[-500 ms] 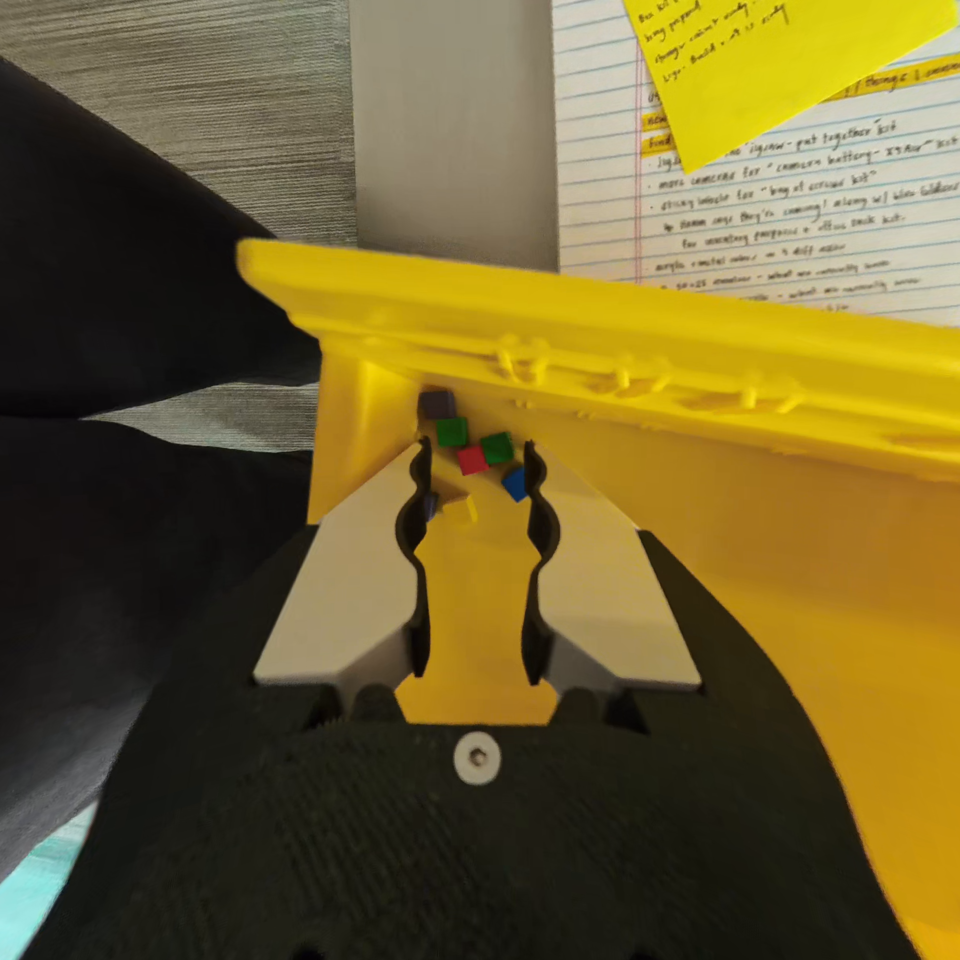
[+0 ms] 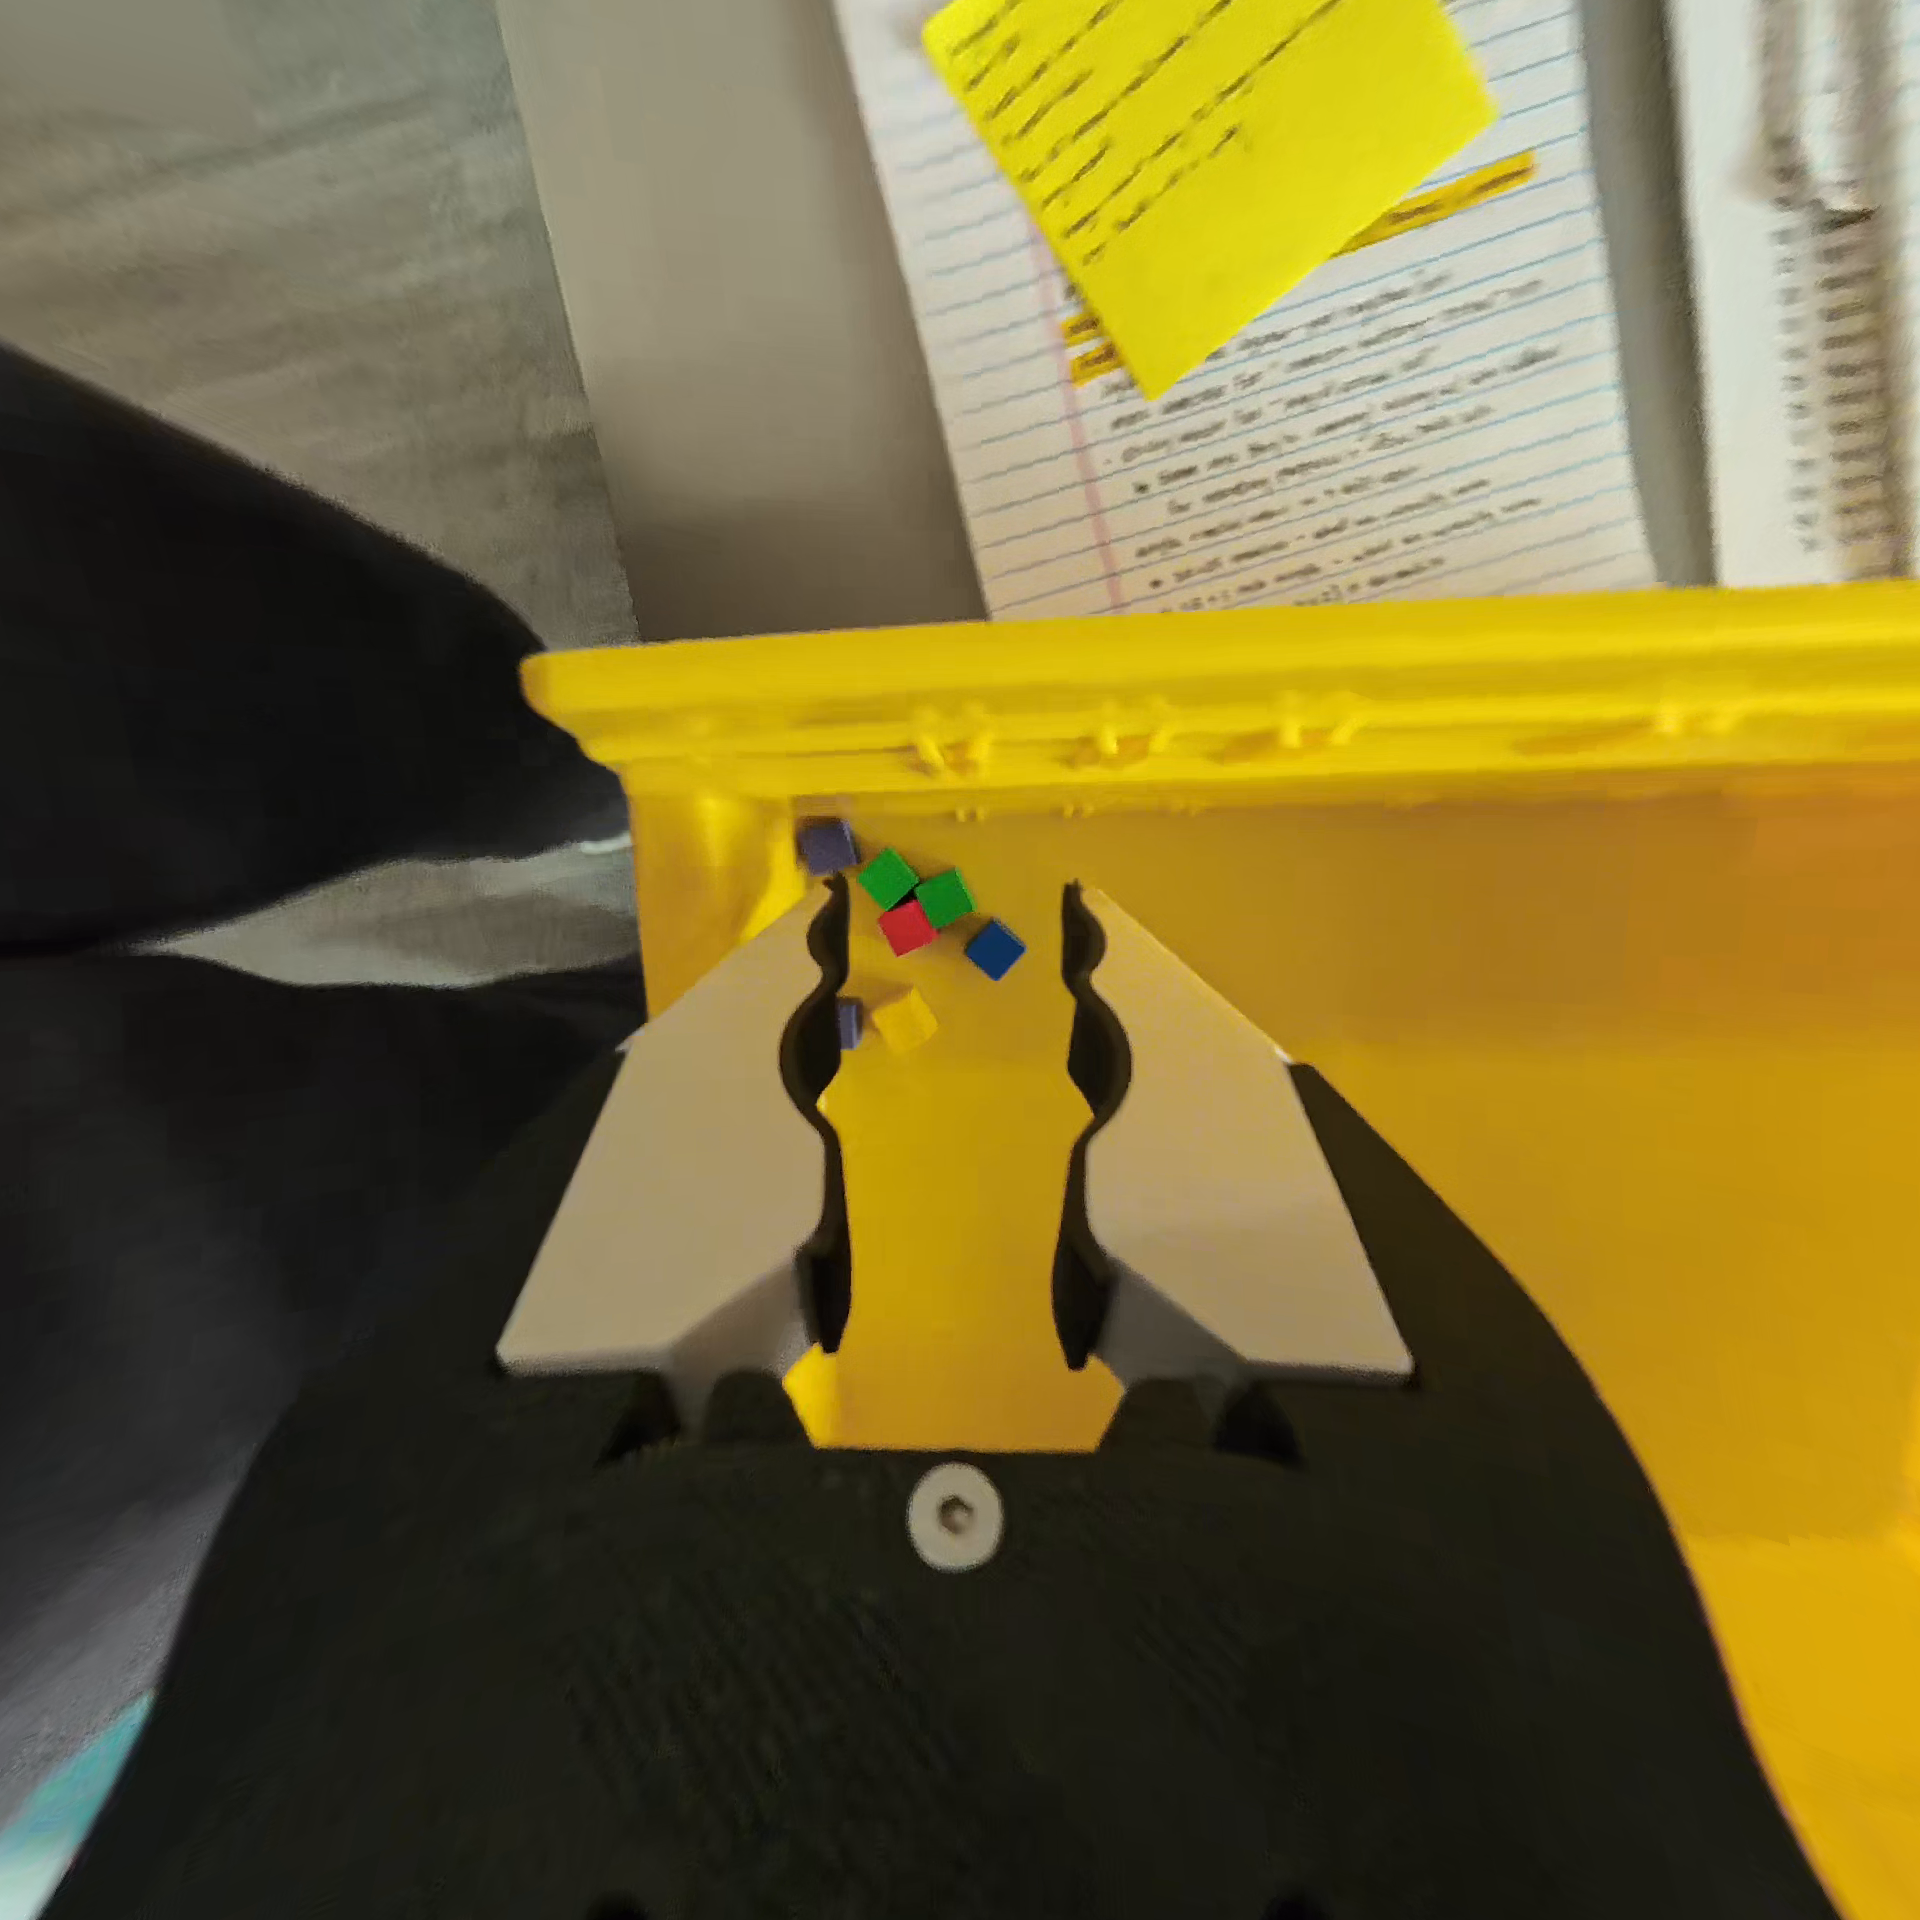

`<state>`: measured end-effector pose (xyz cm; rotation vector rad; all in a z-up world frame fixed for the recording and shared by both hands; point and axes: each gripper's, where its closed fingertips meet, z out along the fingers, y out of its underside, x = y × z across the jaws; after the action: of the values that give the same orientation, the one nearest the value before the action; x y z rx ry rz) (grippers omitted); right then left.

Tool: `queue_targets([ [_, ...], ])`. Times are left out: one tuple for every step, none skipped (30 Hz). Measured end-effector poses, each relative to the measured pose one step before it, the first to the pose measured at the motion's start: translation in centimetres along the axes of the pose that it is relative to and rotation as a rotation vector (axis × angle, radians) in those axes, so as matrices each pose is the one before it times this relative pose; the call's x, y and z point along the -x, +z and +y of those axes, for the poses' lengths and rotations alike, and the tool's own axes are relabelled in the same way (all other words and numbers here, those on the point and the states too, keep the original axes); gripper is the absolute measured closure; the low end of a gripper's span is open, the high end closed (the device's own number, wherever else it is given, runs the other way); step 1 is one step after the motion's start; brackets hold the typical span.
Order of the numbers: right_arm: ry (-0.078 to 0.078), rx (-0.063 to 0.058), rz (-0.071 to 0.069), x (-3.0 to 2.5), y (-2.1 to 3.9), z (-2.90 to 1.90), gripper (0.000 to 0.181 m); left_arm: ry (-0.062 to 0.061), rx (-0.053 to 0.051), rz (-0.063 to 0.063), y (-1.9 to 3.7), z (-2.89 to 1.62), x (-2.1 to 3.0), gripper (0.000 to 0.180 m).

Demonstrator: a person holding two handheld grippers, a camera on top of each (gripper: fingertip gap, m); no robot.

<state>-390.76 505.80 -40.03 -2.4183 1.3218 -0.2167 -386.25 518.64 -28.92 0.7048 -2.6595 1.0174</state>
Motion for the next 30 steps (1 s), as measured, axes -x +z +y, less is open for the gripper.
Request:
queue_targets([
  [0.0351,-0.0236,0.0213,-0.114,-0.704,-0.275,0.139,0.0002,0.0001,0.0119,0.13,-0.066,0.008,0.159],
  [0.0357,-0.0254,0.0267,-0.157,-0.814,-0.293,0.137,0.0047,0.0002,0.0124,0.181,-0.125,-0.035,0.159],
  [0.0417,-0.033,0.0309,-0.193,-0.969,-0.417,0.135,0.0094,0.0004,0.0124,0.213,-0.184,-0.079,0.159],
  [0.0525,-0.0459,0.0309,-0.203,-1.156,-0.6,0.134,0.0133,0.0006,0.0112,0.244,-0.27,-0.089,0.159],
  [0.0645,-0.0579,0.0278,-0.177,-1.318,-0.793,0.132,0.0141,0.0003,0.0127,0.272,-0.337,-0.132,0.159],
  [0.074,-0.0641,0.0249,-0.186,-1.418,-0.87,0.13,0.0142,0.0003,0.0175,0.291,-0.387,-0.203,0.158],
  [0.0783,-0.0651,0.0238,-0.221,-1.484,-0.889,0.128,0.0166,0.0007,0.0196,0.303,-0.428,-0.239,0.158],
  [0.0768,-0.0655,0.025,-0.284,-1.565,-0.907,0.125,0.02,-0.0009,0.0199,0.3,-0.494,-0.217,0.157],
  [0.0726,-0.0668,0.0288,-0.415,-1.676,-0.993,0.122,0.0281,-0.0042,0.0222,0.238,-0.614,-0.19,0.155],
  [0.0691,-0.0679,0.0341,-0.573,-1.807,-1.119,0.117,0.0462,-0.0061,0.0116,0.115,-0.793,0.205,0.151],
  [0.0682,-0.0736,0.0368,-0.691,-1.963,-1.351,0.114,0.0413,-0.0211,-0.0281,-0.144,-1.183,1.12,0.149],
  [0.0681,-0.0851,0.0316,-0.668,-2.109,-1.666,0.112,-0.0022,-0.0516,-0.0462,-0.344,-1.68,1.656,0.152],
  [0.0633,-0.0932,0.0212,-0.517,-2.185,-1.873,0.11,-0.0432,-0.0586,-0.0104,-0.37,-1.88,1.265,0.154],
  [0.0545,-0.0912,0.0182,-0.443,-2.131,-1.898,0.109,-0.062,-0.0469,0.0392,-0.288,-1.811,0.485,0.151],
  [0.042,-0.0794,0.0211,-0.45,-1.988,-1.768,0.108,-0.0612,-0.0322,0.0559,-0.221,-1.617,0.004,0.147],
  [0.0258,-0.06,0.0225,-0.427,-1.772,-1.525,0.107,-0.0381,-0.0197,0.0503,-0.142,-1.361,-0.207,0.144],
  [0.0104,-0.041,0.0227,-0.369,-1.552,-1.24,0.107,-0.0081,-0.0081,0.0321,-0.05,-1.062,-0.237,0.142],
  [-0.0001,-0.0277,0.0236,-0.337,-1.359,-0.987,0.107,0.0174,0.0022,0.0146,0.018,-0.777,-0.227,0.14],
  [-0.0048,-0.0216,0.0223,-0.289,-1.194,-0.817,0.106,0.0316,0.0059,0.0022,0.031,-0.62,-0.241,0.139],
  [-0.0037,-0.0221,0.017,-0.19,-1.018,-0.727,0.106,0.0345,0.0015,0.001,0.01,-0.575,-0.379,0.138],
  [0.0003,-0.0226,0.0112,-0.113,-0.865,-0.662,0.106,0.0262,-0.0043,0.003,-0.009,-0.543,-0.492,0.137],
  [0.004,-0.02,0.0061,-0.044,-0.677,-0.553,0.106,0.0141,-0.0087,0.0053,0.002,-0.516,-0.595,0.136],
  [0.0055,-0.0163,0.0016,0.009,-0.523,-0.435,0.106,0.0047,-0.0117,0.0099,0.016,-0.444,-0.697,0.135],
  [0.0035,-0.0119,-0.0009,0.052,-0.374,-0.304,0.106,-0.0017,-0.0123,0.0104,0.065,-0.324,-0.725,0.134],
  [-0.0001,-0.0064,-0.0024,0.061,-0.263,-0.185,0.106,-0.0045,-0.0106,0.0087,0.134,-0.176,-0.715,0.134],
  [-0.0028,-0.0007,-0.0049,0.082,-0.152,-0.061,0.105,-0.0037,-0.0072,0.0062,0.194,-0.009,-0.66,0.133],
  [-0.0043,0.0046,-0.0074,0.084,-0.081,0.042,0.105,-0.0021,-0.0024,0.0032,0.259,0.145,-0.614,0.132],
  [-0.0037,0.0073,-0.0086,0.049,-0.043,0.105,0.104,-0.0022,0.0006,0.0008,0.285,0.261,-0.569,0.132],
  [0.0014,0.0067,-0.01,0.011,-0.021,0.112,0.103,-0.0037,0.0027,-0.0018,0.289,0.352,-0.532,0.131],
  [0.0077,0.0057,-0.0121,-0.005,-0.032,0.097,0.102,-0.0052,0.0036,-0.0015,0.28,0.405,-0.526,0.131],
])
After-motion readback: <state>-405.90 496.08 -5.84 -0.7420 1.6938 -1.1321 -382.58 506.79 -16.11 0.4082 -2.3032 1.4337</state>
